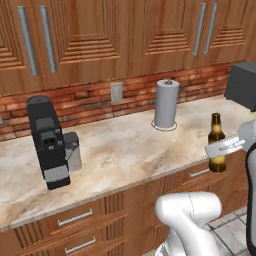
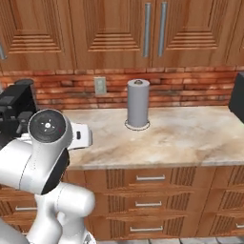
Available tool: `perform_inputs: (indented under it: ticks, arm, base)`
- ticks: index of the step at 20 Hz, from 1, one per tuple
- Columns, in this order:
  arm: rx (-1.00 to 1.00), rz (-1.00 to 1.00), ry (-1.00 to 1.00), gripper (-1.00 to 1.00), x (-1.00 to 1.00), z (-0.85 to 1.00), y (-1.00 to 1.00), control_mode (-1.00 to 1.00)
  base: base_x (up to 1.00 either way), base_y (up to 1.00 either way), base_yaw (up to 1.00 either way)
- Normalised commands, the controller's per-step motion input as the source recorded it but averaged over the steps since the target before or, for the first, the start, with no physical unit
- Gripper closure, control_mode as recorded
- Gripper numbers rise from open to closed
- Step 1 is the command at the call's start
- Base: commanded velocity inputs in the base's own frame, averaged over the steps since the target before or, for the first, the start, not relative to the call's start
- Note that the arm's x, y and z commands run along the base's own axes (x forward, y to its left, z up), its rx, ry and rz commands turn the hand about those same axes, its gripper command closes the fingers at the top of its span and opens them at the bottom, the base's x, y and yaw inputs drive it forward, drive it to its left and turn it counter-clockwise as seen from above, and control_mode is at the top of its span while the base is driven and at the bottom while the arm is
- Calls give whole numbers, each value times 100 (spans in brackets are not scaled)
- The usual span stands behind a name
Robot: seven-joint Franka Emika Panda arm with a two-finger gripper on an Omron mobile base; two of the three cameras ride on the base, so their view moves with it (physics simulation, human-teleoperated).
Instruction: Place the drinks on the dining counter in a tight cluster.
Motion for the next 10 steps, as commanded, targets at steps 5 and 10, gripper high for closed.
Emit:
perform_inputs:
  ticks: [5,10]
  arm:
    - [0,0,0,100,0,0,0,100]
    - [0,0,0,100,0,0,0,100]
  base:
    - [-36,-10,-70]
    - [-8,0,-92]
